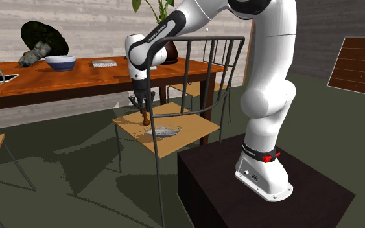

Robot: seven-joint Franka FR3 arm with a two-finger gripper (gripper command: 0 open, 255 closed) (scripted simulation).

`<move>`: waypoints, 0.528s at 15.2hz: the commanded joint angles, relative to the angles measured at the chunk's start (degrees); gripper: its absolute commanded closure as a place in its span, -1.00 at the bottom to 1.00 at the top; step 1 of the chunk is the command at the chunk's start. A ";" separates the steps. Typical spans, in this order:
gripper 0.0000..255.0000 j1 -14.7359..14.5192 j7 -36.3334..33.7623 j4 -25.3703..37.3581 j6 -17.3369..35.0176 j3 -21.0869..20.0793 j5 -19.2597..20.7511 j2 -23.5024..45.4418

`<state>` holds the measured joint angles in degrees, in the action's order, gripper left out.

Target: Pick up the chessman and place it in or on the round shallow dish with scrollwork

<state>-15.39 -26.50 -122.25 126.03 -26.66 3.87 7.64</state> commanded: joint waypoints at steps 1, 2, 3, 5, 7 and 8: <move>1.00 0.61 0.67 0.38 0.45 0.47 -0.54 1.08; 1.00 0.69 0.85 0.66 -0.25 0.39 -0.81 0.61; 1.00 0.78 1.02 0.96 -0.96 0.31 -1.07 0.16; 1.00 0.95 1.35 1.60 -2.39 0.16 -1.57 -0.72; 1.00 1.09 1.65 2.29 -3.82 0.04 -2.03 -1.56; 1.00 1.15 1.79 2.65 -4.54 -0.01 -2.25 -1.96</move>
<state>-14.67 -24.94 -120.58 121.46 -27.03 1.76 6.38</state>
